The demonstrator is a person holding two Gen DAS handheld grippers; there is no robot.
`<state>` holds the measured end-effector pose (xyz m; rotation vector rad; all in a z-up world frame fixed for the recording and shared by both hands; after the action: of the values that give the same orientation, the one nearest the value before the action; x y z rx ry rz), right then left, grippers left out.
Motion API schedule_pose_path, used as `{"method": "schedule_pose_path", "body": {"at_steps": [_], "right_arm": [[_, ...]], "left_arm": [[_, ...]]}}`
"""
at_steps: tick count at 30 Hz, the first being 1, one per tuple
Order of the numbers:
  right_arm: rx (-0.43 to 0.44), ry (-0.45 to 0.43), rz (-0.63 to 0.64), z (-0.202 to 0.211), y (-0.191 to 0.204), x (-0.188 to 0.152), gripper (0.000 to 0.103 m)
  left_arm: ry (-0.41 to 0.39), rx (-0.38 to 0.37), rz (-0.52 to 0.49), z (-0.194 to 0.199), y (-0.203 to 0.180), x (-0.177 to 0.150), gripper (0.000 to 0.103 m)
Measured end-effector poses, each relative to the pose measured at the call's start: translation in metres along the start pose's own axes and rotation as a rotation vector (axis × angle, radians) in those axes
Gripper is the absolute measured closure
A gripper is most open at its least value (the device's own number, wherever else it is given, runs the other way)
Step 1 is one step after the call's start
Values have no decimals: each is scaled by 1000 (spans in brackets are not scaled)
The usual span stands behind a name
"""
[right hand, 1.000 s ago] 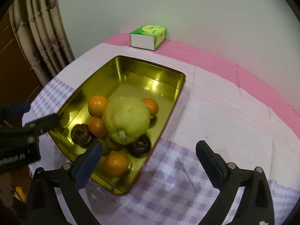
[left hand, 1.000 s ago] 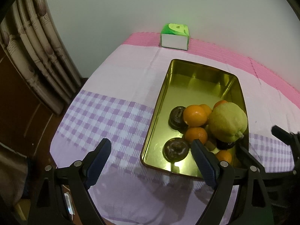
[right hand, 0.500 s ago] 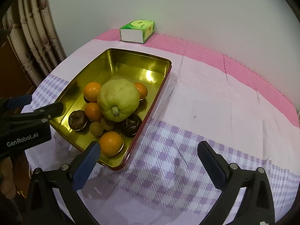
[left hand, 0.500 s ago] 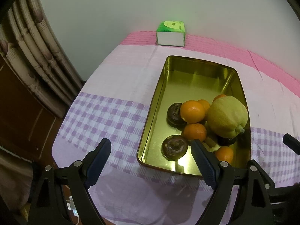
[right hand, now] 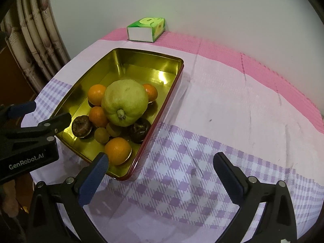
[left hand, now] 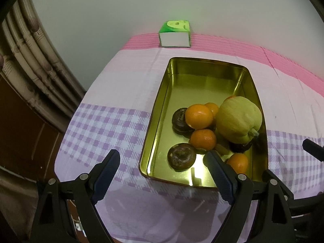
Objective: Organize fruits
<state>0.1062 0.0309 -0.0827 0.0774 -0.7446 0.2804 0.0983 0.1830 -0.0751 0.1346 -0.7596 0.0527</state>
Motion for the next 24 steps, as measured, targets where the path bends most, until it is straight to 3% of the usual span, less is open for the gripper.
{"method": "schedule_pose_path", "body": {"at_steps": [24], "right_arm": [[17, 25, 1, -7, 6, -9, 1]], "left_arm": [[3, -1, -14, -1, -2, -2, 16]]}}
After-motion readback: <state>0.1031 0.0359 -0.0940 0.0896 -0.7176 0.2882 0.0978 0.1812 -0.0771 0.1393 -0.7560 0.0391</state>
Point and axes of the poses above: each gripper's, at about its wrist camera, not at the fingertips, and z roughly against the way its jaws point, y to its left, x to its top, the point moved 10 cm from there along -z, roughly the way its jaws point, and after that the axes turned 13 degrees about -y, right-handed, at the moved point
